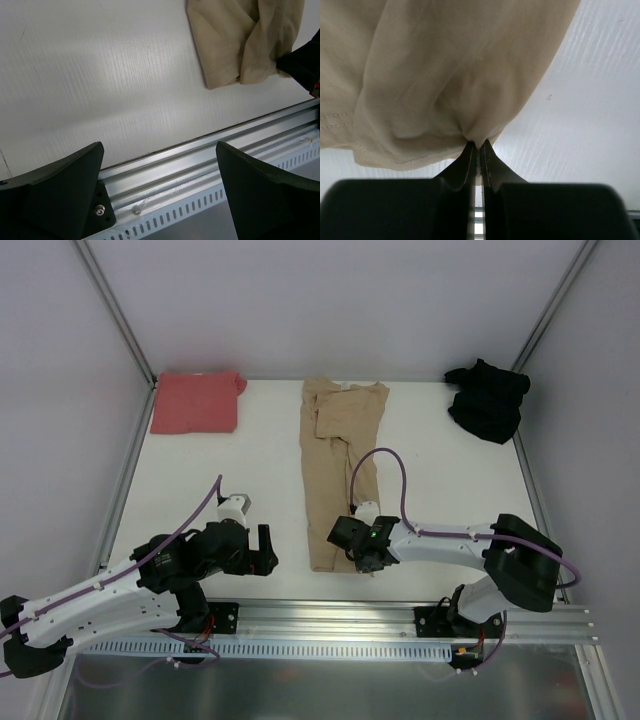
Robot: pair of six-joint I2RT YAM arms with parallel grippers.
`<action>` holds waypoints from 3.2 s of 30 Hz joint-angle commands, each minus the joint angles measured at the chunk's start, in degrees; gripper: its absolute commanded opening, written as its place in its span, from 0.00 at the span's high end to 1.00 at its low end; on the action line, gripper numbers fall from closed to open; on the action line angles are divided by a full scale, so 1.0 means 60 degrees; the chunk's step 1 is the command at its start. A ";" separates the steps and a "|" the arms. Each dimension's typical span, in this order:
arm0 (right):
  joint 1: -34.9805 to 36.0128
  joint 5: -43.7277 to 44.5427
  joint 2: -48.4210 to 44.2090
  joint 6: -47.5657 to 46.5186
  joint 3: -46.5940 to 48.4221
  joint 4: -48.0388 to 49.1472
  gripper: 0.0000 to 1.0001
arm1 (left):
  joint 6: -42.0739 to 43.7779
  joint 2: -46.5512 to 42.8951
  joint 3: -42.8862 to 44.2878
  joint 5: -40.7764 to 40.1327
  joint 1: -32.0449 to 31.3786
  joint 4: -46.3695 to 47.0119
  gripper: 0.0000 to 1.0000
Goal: Fold and stack the t-shirts
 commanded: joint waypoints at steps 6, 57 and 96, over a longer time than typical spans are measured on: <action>-0.0119 0.0727 -0.0295 0.0166 -0.0363 -0.1062 1.00 | -0.0115 0.0095 -0.0079 -0.0083 -0.0133 0.0019 0.01; -0.0178 0.0581 -0.1131 0.0078 -0.0906 -0.0901 1.00 | -0.0320 0.6191 -0.2173 0.2276 -0.0295 0.9982 1.00; -0.0281 0.0683 -0.1409 0.0122 -0.1082 -0.1252 0.42 | -0.0510 0.5764 -0.3082 0.1968 -0.0295 0.9746 1.00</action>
